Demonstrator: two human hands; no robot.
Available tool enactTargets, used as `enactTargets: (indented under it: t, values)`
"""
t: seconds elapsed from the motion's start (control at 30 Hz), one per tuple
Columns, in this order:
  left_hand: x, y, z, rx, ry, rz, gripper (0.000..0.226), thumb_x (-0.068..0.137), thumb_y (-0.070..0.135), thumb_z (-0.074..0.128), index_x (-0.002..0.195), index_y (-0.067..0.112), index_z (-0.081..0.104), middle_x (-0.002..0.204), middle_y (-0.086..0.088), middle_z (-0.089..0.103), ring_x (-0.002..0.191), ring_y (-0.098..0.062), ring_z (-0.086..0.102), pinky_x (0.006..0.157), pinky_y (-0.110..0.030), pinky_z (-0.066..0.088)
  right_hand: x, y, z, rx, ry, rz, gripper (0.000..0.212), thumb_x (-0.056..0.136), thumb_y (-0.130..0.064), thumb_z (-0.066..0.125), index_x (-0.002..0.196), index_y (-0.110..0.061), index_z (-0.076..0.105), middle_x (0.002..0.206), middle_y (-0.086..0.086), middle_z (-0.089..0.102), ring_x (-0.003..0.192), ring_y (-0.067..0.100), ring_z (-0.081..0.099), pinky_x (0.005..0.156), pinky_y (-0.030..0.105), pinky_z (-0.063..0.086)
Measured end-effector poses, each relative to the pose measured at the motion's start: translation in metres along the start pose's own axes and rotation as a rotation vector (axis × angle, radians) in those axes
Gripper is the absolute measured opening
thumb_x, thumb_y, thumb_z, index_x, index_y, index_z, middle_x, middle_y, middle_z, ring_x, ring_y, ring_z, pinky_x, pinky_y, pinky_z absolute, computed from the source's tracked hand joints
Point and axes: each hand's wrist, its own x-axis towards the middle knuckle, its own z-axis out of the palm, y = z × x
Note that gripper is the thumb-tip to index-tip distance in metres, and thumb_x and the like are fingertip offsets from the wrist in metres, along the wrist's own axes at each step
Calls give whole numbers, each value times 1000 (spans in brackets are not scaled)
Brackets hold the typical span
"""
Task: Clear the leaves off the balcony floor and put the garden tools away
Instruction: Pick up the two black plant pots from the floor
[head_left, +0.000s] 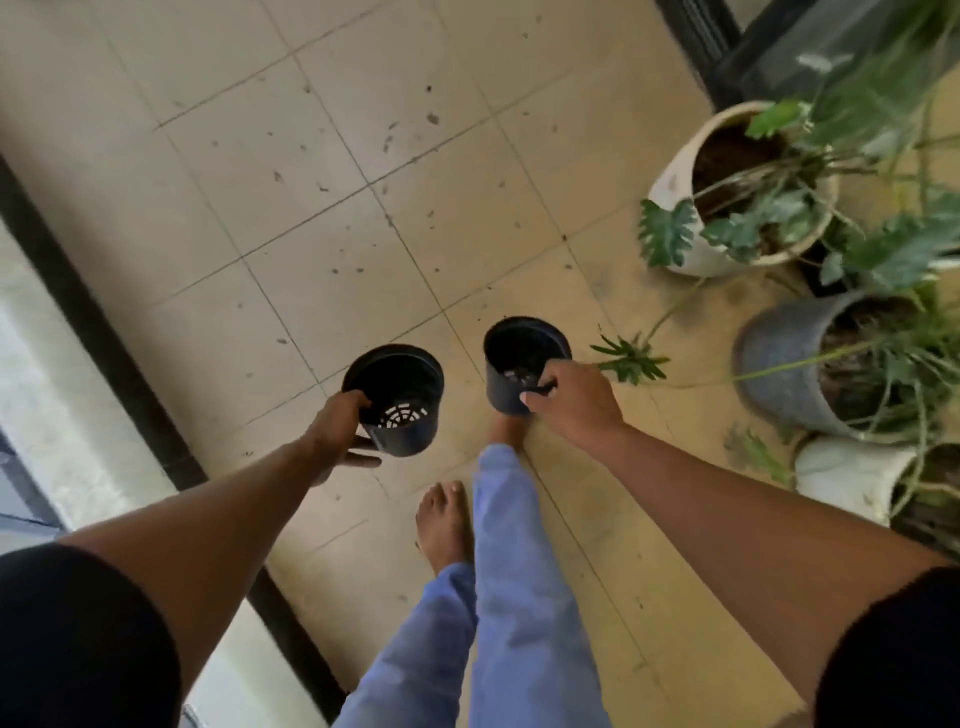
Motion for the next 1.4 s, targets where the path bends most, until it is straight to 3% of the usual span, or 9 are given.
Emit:
enactTargets:
  t: [0.2,0.43,0.53,0.7,0.8,0.9,1.13,1.27,1.4]
  values:
    - [23,50,-42,-15,131,25,33,102,19,42,128,10,61,116,-19,68,98,-36,69,72,-53,64,64,-66,-19,-116,34,-118,26,87,-40,76,102,-20,75,104,10,71,94,30,68,68,28,43]
    - [49,127,-91,67,287,83,25,92,10,57,111,16,72,92,-11,75,73,-26,75,58,-38,64,130,-141,-65,-258,-57,-232,35,91,-45,70,120,-26,70,114,8,66,102,28,66,77,32,51]
    - [66,157,-108,-26,306,89,27,84,10,62,108,19,70,85,-10,75,65,-30,76,63,-47,65,161,-181,-87,-309,-19,-270,30,92,-46,68,115,-28,72,109,6,67,97,28,66,72,32,52]
    - [138,166,-139,-79,395,175,50,58,37,54,108,39,62,85,-4,76,74,-34,74,77,-50,62,211,-258,-105,-378,9,-344,23,95,-42,66,113,-29,74,103,4,68,91,27,67,64,29,46]
    - [120,218,-163,-98,426,229,69,70,24,59,132,49,46,80,-3,74,73,-28,71,77,-38,59,236,-308,-112,-366,31,-343,21,94,-41,68,109,-29,76,98,-1,73,87,24,69,62,28,47]
    - [104,255,-201,-40,501,321,71,80,5,54,142,37,38,55,5,66,57,-12,64,64,-25,45,255,-355,-117,-384,8,-303,23,94,-41,67,111,-30,76,100,-4,75,88,21,70,60,25,42]
    - [123,318,-304,101,611,407,56,87,16,42,135,43,34,64,-5,67,46,-28,63,59,-47,59,316,-466,-126,-482,-9,-294,24,93,-43,65,113,-35,75,106,-3,75,93,23,71,67,28,52]
    - [147,357,-341,134,627,428,71,91,10,46,148,44,21,72,-9,70,53,-30,66,54,-48,60,364,-525,-125,-455,0,-314,21,89,-42,66,105,-31,76,103,-2,75,92,25,70,70,29,53]
    - [164,404,-368,221,657,405,60,87,9,51,137,32,28,71,-9,67,61,-36,64,59,-44,57,408,-579,-134,-455,-28,-349,20,88,-40,66,101,-29,77,100,1,75,90,27,70,70,30,54]
